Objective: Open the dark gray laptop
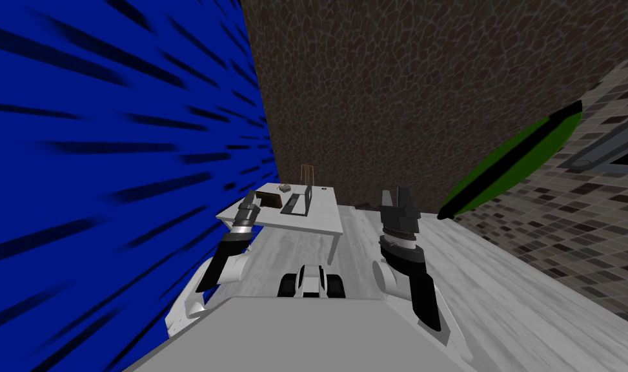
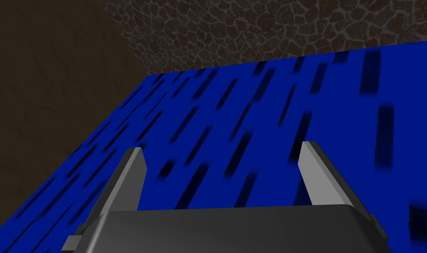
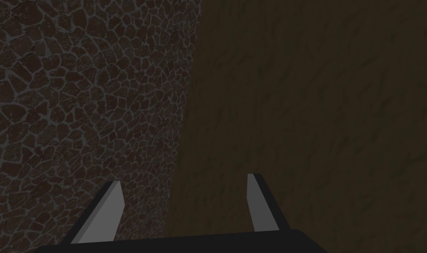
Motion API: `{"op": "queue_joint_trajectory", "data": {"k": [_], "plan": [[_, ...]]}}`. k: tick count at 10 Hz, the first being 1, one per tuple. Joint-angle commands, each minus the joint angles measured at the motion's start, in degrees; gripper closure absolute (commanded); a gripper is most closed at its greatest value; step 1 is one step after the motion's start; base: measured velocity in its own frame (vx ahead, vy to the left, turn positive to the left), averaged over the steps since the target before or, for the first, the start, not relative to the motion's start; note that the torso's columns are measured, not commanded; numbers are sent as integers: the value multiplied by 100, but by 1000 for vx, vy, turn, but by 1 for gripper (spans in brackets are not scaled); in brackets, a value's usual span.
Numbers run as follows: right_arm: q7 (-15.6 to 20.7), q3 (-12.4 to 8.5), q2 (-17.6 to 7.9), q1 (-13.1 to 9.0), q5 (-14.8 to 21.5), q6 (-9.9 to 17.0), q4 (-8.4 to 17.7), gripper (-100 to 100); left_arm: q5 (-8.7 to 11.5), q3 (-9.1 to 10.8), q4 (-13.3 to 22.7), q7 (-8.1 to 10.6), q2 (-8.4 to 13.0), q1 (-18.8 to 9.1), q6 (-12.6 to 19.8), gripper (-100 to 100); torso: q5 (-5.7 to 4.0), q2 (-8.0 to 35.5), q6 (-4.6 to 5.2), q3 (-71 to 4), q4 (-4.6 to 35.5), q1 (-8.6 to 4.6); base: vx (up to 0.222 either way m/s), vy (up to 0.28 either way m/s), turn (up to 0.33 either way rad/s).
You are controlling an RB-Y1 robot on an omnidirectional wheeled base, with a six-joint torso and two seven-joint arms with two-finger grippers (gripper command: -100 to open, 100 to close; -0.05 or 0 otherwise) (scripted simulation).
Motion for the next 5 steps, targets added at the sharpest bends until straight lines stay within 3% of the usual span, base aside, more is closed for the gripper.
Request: {"op": "queue_joint_trajectory", "data": {"k": [1, 5], "plan": [[0, 0, 0, 0, 0, 0, 0, 0, -75, 46, 71, -78, -38, -95, 352, -100, -1, -2, 0, -1, 0, -1, 42, -109, -2], [0, 0, 0, 0, 0, 0, 0, 0, -187, 101, 196, -192, -163, -257, 819, -100, 0, 0, 0, 1, 0, 0, 30, -92, -5]]}}
